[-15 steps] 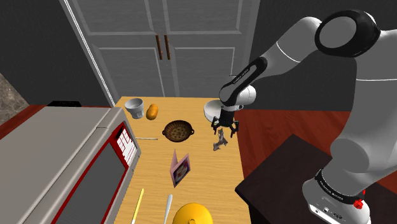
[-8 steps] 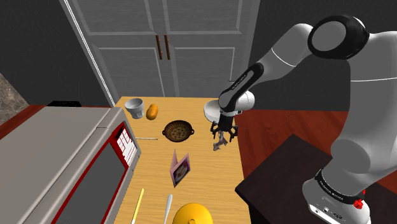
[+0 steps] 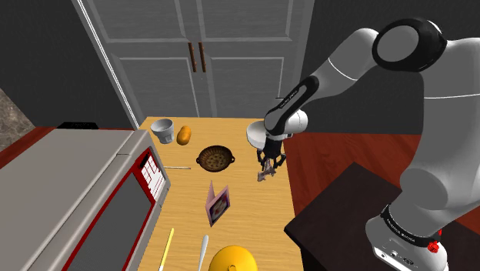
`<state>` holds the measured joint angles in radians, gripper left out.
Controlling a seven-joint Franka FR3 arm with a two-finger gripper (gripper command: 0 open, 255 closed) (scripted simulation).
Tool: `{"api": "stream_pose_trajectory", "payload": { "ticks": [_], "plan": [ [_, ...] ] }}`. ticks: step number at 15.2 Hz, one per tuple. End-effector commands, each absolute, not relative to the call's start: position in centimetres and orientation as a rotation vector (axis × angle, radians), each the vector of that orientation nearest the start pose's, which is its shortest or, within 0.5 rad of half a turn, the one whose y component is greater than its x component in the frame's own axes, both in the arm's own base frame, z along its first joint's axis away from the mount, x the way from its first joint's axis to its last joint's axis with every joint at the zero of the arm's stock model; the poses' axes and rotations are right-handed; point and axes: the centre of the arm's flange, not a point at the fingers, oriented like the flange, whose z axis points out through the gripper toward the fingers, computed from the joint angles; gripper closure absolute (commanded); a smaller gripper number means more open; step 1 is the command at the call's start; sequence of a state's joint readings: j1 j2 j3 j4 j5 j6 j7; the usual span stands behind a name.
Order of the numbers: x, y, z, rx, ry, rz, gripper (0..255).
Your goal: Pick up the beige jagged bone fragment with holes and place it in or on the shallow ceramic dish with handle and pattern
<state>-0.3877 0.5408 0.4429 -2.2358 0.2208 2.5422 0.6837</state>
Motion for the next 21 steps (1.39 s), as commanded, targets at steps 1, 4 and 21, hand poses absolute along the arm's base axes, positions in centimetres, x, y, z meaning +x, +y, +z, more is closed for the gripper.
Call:
{"api": "stream_pose_trajectory", "payload": {
  "ticks": [1, 4, 21],
  "plan": [
    [51.6, 4.1, 13.3, -2.609, 1.196, 0.455, 255],
    [51.5, 4.1, 13.2, -2.609, 1.196, 0.454, 255],
    [51.6, 4.2, 20.6, -2.609, 1.196, 0.454, 255]
  ]
}}
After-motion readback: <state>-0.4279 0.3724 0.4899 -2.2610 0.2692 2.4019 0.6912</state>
